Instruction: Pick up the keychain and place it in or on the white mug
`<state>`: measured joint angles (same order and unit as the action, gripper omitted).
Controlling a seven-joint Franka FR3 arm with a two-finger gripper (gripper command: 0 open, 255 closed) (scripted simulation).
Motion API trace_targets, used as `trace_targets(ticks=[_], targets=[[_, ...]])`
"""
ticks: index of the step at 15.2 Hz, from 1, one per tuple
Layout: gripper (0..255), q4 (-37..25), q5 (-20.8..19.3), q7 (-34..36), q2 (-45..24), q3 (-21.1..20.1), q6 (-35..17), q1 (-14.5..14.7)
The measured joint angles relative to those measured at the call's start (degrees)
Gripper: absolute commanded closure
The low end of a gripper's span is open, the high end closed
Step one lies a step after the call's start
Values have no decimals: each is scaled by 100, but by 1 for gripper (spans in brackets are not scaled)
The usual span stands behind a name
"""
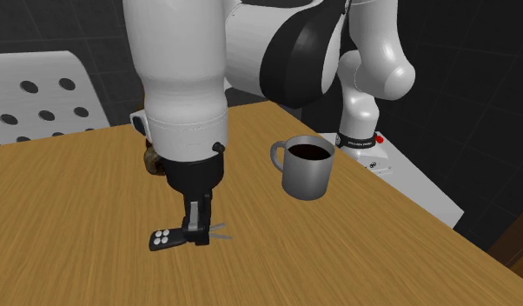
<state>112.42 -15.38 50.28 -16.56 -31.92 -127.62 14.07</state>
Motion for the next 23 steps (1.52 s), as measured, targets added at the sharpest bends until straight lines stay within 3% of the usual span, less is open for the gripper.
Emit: trace_targets(ticks=[23], targets=[[255,-959,592,-443,711,-182,1524,-120]])
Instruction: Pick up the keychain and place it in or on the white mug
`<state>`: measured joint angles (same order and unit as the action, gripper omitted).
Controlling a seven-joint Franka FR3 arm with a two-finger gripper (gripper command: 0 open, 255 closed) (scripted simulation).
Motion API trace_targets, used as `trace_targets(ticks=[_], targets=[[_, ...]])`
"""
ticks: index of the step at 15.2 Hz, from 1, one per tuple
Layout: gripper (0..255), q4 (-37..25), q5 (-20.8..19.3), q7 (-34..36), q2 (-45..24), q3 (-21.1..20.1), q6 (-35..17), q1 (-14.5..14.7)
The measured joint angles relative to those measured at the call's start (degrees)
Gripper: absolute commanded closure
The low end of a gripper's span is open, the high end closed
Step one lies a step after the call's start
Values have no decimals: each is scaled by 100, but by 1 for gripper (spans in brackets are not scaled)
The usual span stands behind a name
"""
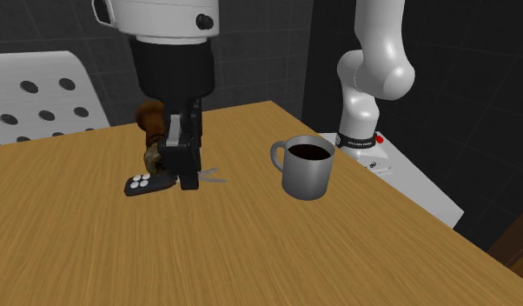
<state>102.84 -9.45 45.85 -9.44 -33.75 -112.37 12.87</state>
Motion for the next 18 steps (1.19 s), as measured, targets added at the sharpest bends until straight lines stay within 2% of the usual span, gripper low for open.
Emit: trace_targets(ticks=[6,8,12,18], targets=[[255,-424,46,-64,36,-12,450,5],[255,-105,252,-200,391,-11,417,-94],[255,968,882,-552,1474,52,227,-207],[255,2277,1658,-1105,3012,386,283,-45]])
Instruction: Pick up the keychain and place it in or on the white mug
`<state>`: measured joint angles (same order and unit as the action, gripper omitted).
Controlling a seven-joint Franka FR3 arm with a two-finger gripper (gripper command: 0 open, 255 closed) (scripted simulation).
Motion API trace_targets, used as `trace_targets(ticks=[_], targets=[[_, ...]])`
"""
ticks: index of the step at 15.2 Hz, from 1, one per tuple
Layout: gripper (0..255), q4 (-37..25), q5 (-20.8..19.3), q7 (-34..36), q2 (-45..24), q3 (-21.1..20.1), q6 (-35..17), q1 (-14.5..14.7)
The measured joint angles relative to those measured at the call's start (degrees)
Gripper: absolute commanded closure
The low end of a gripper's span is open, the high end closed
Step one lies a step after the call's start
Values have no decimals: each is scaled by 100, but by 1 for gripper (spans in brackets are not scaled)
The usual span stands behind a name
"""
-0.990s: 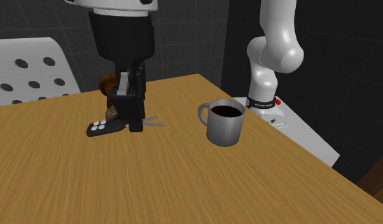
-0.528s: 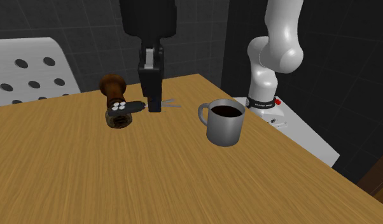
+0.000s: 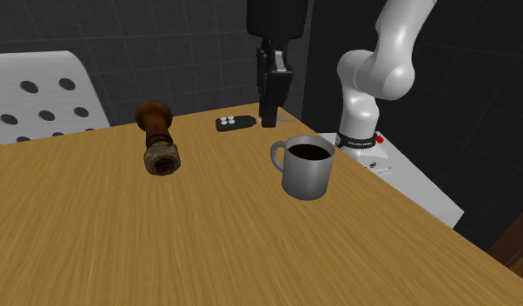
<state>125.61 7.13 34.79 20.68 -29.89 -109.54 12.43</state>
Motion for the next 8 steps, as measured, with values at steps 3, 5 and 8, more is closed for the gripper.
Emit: trace_targets(ticks=[3,5,8], targets=[[255,667,288,-203,767,195,71,192],[255,1057,433,-346,1316,367,230,335],[255,1435,552,-458,1938,546,482,508]])
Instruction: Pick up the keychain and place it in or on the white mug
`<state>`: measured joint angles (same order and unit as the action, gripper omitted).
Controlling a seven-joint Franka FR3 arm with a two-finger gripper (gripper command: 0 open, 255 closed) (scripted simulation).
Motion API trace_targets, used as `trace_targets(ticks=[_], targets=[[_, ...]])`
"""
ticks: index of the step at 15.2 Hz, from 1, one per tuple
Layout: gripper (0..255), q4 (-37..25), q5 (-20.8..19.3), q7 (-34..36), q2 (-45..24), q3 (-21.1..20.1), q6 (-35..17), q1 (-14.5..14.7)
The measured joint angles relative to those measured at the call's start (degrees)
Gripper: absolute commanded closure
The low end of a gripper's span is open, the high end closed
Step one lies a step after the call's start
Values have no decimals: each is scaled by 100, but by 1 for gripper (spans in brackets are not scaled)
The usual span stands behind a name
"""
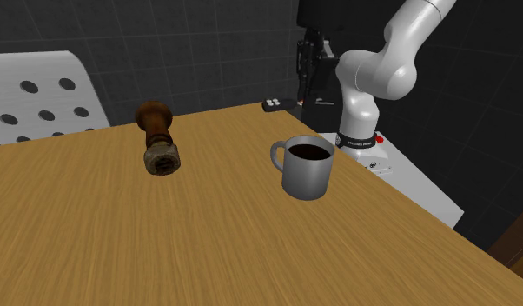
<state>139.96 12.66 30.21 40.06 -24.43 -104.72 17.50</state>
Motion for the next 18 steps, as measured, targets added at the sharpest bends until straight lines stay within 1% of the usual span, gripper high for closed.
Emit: trace_targets(ticks=[5,14,18], targets=[[255,439,87,-28,103,-42,-325,64],[255,1060,228,-12,-43,-238,-1090,112],[255,1106,242,-2,-73,-265,-1168,115]])
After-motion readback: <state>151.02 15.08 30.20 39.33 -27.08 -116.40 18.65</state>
